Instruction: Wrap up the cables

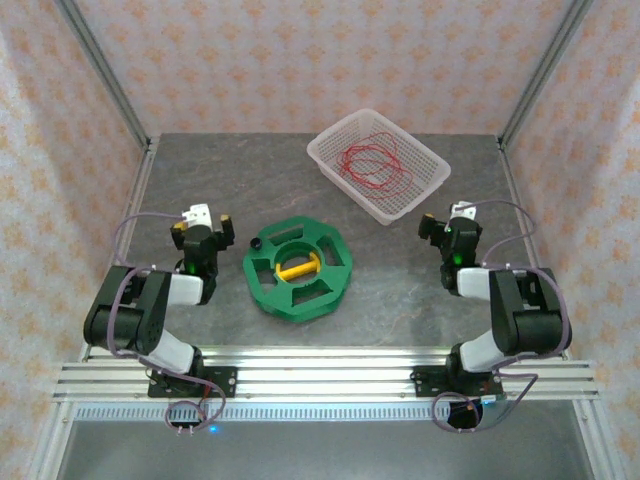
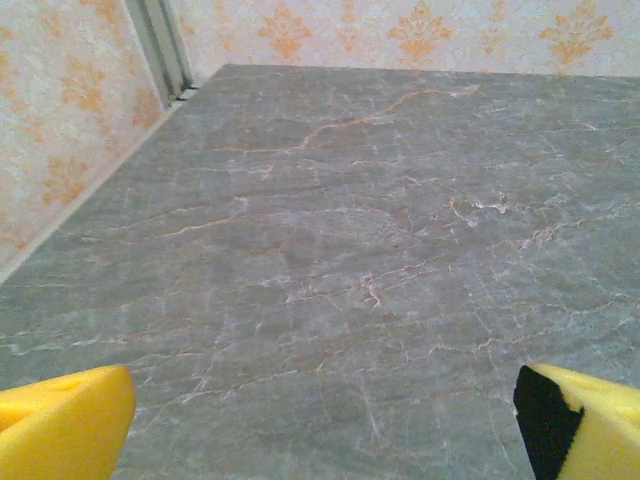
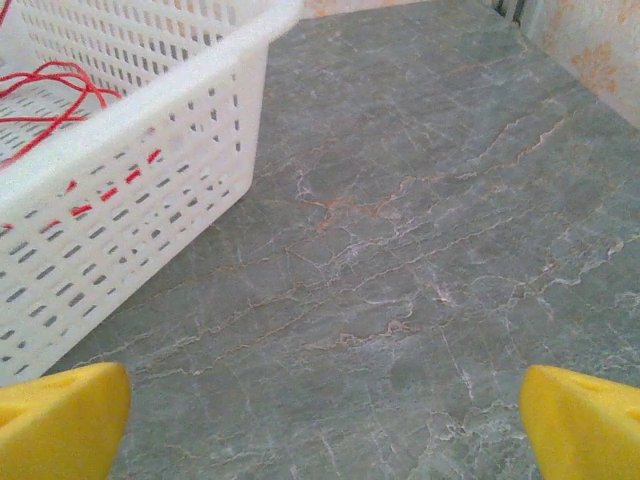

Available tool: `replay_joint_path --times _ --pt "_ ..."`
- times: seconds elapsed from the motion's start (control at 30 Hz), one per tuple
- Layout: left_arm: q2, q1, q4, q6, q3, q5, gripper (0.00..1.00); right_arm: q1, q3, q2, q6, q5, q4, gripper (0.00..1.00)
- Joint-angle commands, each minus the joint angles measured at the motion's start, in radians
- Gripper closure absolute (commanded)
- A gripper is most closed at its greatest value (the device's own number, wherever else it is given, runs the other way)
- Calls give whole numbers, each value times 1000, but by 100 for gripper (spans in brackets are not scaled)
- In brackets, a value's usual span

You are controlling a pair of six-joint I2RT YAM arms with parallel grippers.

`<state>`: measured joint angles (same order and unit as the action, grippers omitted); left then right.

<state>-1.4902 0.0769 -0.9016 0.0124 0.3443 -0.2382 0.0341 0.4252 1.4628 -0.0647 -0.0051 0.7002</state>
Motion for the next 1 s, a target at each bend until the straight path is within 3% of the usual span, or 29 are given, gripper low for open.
replay_joint_path --times 0.0,0.13,0.27,0.43,0.6,0.77,0.87,0.97 --pt "125 68 12 63 -24 -177 0 15 5 -125 20 45 -111 1" --pt "331 126 220 78 -2 -223 0 16 76 -264 142 75 -386 1" --pt "597 130 545 -116 82 -167 0 15 168 -417 219 20 -615 1" --pt "829 132 955 -406 232 -39 1 15 342 -536 354 -135 -930 1" --pt "931 133 1122 -432 307 150 1 10 480 -469 456 -147 -1174 1" --pt "930 132 1191 -438 322 165 0 -25 570 -330 444 -400 -1186 1" --pt "884 130 1194 -455 311 178 1 -23 605 -228 499 -581 -1097 0" --pt "833 130 1178 -542 269 145 0 -4 718 -80 548 -640 -1101 7"
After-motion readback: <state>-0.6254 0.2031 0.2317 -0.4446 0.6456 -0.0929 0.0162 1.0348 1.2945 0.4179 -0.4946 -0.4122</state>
